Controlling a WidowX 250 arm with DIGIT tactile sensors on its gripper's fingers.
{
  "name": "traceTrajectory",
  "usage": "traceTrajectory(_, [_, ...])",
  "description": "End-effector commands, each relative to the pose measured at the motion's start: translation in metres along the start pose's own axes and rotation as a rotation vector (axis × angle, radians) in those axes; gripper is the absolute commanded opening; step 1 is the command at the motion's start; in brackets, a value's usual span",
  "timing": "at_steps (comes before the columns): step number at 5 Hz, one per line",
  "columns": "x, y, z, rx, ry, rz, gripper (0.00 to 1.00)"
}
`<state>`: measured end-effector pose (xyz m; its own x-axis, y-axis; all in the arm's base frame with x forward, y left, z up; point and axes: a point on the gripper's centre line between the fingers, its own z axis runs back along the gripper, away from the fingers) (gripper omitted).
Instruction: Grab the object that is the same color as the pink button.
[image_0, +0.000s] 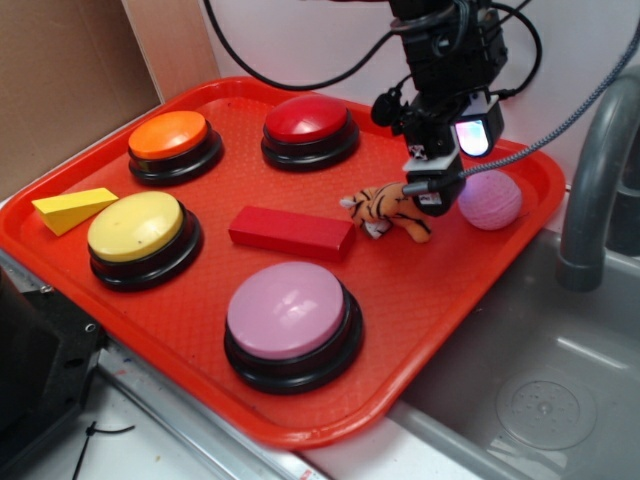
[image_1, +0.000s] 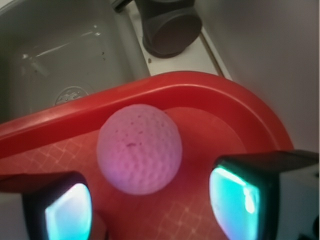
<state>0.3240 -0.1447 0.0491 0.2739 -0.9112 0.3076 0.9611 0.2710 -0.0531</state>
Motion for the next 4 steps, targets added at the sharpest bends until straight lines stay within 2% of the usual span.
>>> traceTrajectory(1, [0.0167,-0.0116,0.0051,-0.048,-0.068,-0.070,1.00])
traceTrajectory(2, [0.0206,-0.0175,0.0022,-0.043,-0.037,-0.095,1.00])
traceTrajectory(3, [0.0229,-0.0210,-0.0016,-0.060,-0.028,-0.087,0.38])
traceTrajectory(4, [0.0226,-0.0189,-0.0021,-0.075,-0.041,-0.075,0.00])
